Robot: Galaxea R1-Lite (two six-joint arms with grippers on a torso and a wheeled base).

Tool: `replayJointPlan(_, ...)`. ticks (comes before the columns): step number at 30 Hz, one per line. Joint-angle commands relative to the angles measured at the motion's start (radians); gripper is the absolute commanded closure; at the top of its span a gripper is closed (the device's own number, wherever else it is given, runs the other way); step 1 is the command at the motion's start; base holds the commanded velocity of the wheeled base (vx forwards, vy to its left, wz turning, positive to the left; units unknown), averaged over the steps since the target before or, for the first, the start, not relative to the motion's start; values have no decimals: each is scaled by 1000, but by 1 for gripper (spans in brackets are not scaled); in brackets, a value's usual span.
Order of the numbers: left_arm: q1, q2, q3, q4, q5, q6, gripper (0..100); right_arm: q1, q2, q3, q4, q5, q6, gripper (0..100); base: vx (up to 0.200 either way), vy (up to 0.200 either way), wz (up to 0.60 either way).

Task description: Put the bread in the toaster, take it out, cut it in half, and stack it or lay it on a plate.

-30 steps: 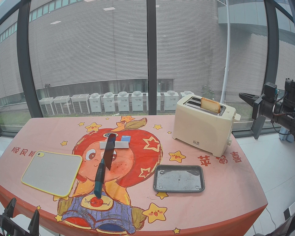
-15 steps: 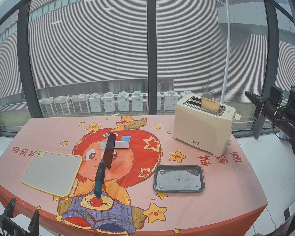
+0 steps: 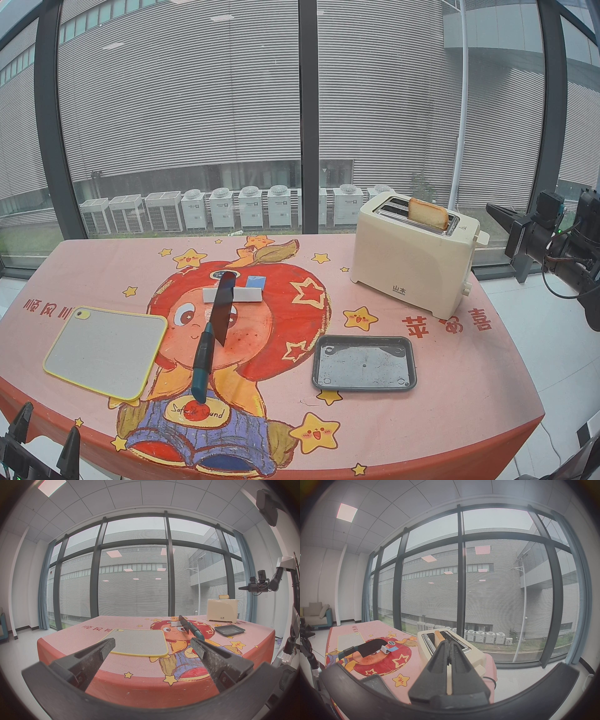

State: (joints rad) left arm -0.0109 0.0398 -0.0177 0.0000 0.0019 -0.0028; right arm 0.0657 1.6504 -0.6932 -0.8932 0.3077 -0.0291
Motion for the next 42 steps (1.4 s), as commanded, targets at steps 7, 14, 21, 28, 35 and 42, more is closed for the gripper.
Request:
replayJointPlan(7, 0, 0, 18, 0, 1, 0, 0, -66, 61, 14, 0, 10, 3, 100, 0, 0, 0)
replayJointPlan(14, 0, 2, 18, 0, 1, 0, 0, -80, 77, 40, -1, 10, 21, 100, 0, 0, 0)
replayJointPlan(21, 0, 0, 18, 0, 0, 0, 0, -80, 109, 40, -66, 5, 20, 100, 0, 0, 0)
replayJointPlan(28, 0, 0, 18, 0, 0, 0, 0, -78, 164, 46, -167, 2, 20, 100, 0, 0, 0)
replayJointPlan(35, 0, 0, 18, 0, 1, 0, 0, -67, 195, 61, -217, 1, 18, 100, 0, 0, 0)
replayJointPlan(42, 0, 0, 18, 0, 1, 0, 0, -67, 209, 63, -219, -1, 17, 100, 0, 0, 0)
